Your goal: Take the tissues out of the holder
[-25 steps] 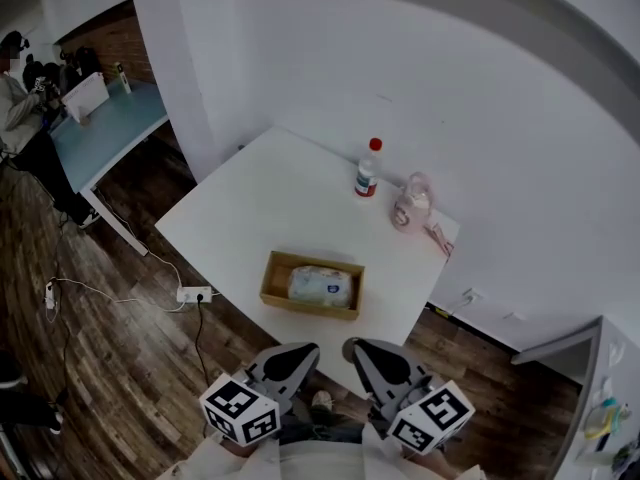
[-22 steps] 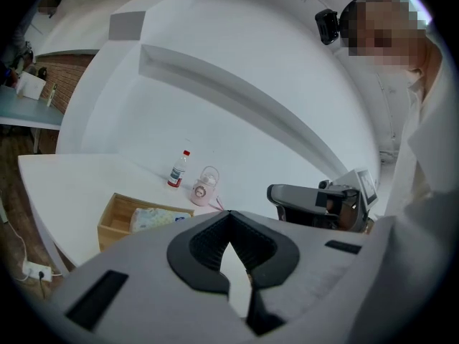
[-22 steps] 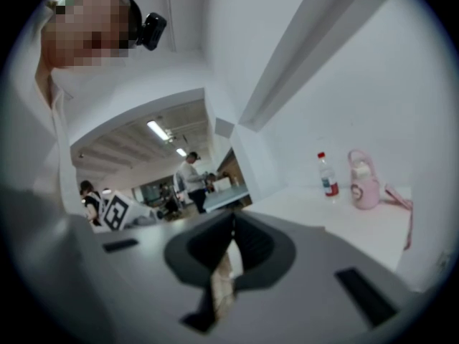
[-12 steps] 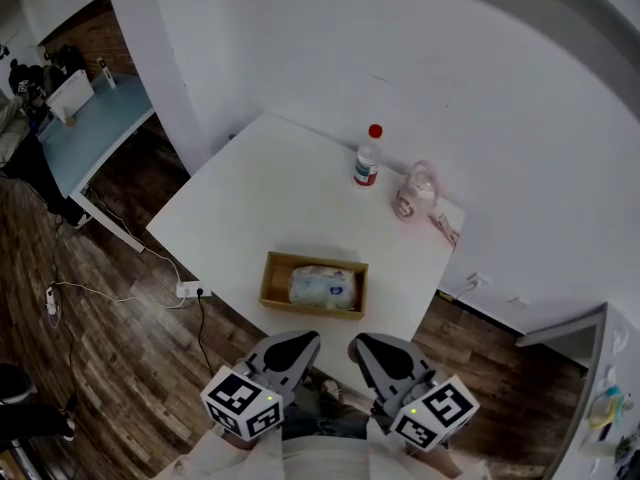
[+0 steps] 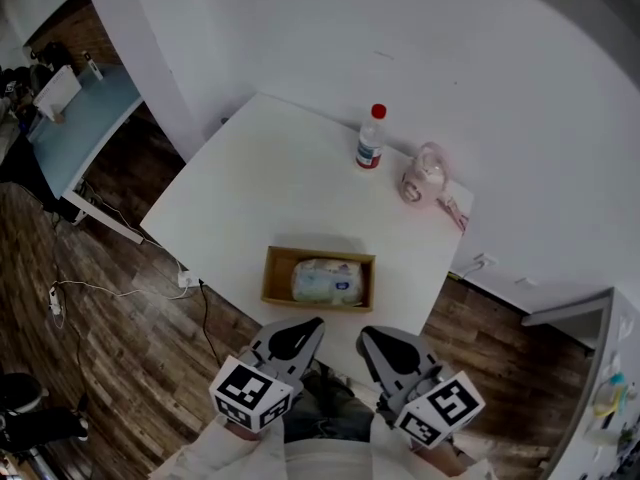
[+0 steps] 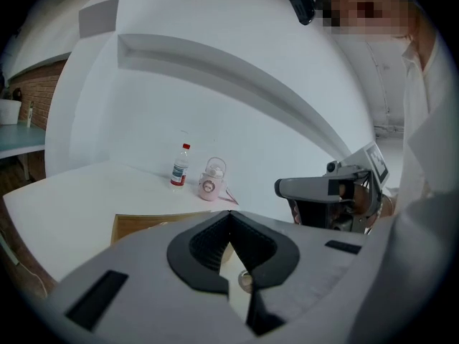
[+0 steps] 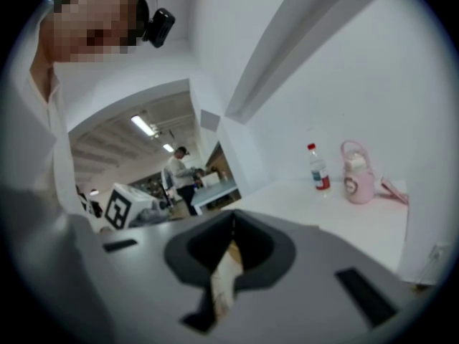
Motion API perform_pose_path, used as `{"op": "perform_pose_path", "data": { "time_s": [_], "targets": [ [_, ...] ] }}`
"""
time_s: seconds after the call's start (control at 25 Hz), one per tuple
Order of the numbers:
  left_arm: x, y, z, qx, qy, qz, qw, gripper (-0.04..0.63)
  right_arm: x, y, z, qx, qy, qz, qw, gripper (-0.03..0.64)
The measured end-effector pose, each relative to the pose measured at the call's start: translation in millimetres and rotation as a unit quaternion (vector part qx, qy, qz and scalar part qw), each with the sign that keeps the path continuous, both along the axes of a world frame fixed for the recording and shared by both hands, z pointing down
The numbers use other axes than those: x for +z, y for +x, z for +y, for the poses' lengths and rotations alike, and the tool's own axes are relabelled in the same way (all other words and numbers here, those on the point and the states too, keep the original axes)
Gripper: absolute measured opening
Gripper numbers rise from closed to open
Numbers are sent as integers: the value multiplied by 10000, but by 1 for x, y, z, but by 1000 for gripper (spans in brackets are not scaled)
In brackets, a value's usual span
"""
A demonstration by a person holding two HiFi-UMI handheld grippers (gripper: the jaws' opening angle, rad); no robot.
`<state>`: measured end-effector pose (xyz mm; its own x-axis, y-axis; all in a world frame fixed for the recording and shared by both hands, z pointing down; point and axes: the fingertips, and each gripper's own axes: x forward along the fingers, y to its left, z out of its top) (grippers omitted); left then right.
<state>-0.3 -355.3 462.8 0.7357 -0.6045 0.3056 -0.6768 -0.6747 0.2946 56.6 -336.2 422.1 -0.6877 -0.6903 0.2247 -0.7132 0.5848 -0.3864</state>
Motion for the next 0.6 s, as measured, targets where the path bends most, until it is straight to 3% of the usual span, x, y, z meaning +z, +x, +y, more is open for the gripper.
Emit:
{"op": "perform_pose_path", "data": {
  "time_s": [0.4, 0.6],
  "targets": [
    [25, -3, -20, 256, 263, -740, 9966, 18, 16, -12, -11, -45, -218, 0, 9998, 11],
    [37, -3, -32, 441, 464, -1298, 9895, 47, 25, -15, -12, 22, -330, -26, 9994, 11]
  ]
}}
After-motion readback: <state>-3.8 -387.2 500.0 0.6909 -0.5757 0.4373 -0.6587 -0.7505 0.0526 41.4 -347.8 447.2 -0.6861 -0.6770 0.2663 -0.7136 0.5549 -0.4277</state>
